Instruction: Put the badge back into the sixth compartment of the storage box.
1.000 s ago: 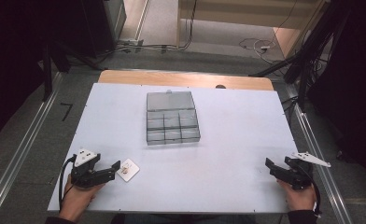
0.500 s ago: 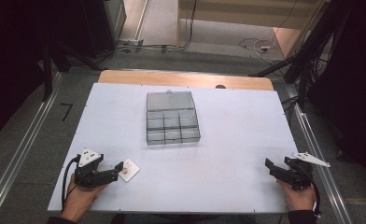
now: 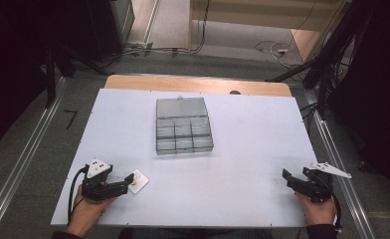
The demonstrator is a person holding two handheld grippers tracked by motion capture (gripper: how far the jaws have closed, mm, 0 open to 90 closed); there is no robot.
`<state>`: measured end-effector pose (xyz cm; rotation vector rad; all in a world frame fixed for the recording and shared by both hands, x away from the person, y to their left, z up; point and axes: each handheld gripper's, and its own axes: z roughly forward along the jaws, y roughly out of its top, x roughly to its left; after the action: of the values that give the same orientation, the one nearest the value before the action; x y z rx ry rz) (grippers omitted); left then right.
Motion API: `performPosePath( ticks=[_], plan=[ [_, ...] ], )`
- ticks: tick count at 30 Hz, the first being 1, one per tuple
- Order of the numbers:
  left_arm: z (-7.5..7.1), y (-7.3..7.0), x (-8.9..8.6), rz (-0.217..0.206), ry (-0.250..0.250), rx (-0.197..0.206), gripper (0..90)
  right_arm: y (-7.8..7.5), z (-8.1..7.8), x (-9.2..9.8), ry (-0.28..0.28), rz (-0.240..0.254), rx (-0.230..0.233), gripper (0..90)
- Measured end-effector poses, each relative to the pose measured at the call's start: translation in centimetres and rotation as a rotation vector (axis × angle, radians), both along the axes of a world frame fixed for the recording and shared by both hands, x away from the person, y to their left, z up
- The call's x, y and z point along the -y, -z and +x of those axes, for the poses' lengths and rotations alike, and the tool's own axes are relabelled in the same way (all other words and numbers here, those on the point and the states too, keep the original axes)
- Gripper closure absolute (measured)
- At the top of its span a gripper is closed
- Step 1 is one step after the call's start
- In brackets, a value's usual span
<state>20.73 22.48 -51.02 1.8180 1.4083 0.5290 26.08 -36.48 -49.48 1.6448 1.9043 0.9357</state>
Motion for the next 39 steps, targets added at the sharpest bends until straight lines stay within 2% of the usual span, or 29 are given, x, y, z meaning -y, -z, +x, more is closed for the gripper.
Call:
performPosePath(
  ticks=[17, 27, 35, 39],
  plan=[
    [0.1, 0.0, 0.7, 0.012, 0.020, -0.013, 17.3, 0.1, 0.0, -0.1, -0.005, -0.003, -0.004, 18.1],
    [0.2, 0.0, 1.5, 0.019, 0.053, -0.036, 17.2, 0.1, 0.0, -0.1, -0.005, -0.002, -0.009, 18.1],
    [0.2, 0.0, 2.0, 0.038, 0.074, -0.038, 17.2, 0.1, 0.1, -0.1, -0.008, -0.001, -0.009, 18.1],
    [0.1, 0.0, 2.3, 0.060, 0.093, -0.045, 17.3, 0.1, 0.1, -0.2, -0.006, 0.000, -0.010, 18.1]
  ],
)
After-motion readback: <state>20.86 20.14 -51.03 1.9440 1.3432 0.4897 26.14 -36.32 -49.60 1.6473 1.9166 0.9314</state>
